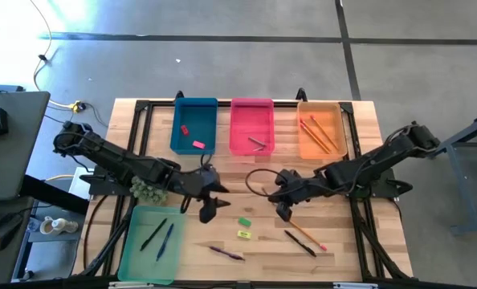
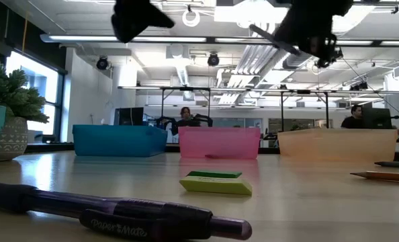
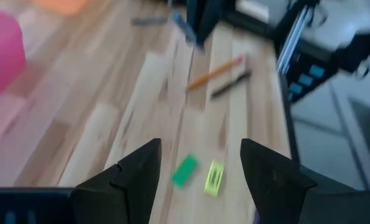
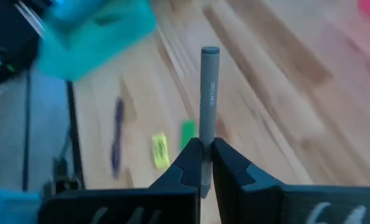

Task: Sort crayons/erasers/pens/pencils in bins
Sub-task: Put the left gray crayon into the pink bin, then put the pencil into the orange bin

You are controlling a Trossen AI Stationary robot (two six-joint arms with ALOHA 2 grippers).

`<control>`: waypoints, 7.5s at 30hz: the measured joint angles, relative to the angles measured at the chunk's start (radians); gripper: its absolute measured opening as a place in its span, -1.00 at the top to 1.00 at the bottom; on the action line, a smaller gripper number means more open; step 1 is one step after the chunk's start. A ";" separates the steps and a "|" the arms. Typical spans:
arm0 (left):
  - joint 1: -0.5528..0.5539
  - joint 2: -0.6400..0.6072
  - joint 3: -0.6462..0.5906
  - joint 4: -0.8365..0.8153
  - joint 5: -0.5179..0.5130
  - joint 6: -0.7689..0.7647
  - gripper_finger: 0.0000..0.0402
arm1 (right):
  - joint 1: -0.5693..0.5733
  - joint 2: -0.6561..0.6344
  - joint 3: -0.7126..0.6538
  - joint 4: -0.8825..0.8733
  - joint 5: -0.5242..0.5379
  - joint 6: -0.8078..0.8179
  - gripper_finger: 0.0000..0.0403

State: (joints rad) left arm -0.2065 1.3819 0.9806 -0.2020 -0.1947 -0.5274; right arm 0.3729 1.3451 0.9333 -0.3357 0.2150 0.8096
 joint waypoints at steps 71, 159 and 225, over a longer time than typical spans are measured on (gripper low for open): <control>0.469 -0.006 0.000 -0.146 -0.078 0.085 -0.03 | -0.798 0.370 0.115 0.032 -0.337 -0.768 0.99; 0.226 -0.172 0.001 -0.474 0.107 0.137 -0.03 | 0.309 0.196 0.115 -0.616 -0.322 0.511 0.34; 0.133 -0.171 0.000 -0.474 0.052 0.032 -0.03 | 0.488 0.447 0.111 -0.479 -0.409 0.653 0.98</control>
State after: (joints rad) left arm -0.0738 1.2106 0.9810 -0.6765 -0.1429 -0.4953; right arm 0.8611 1.7920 1.0446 -0.8152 -0.1942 1.4626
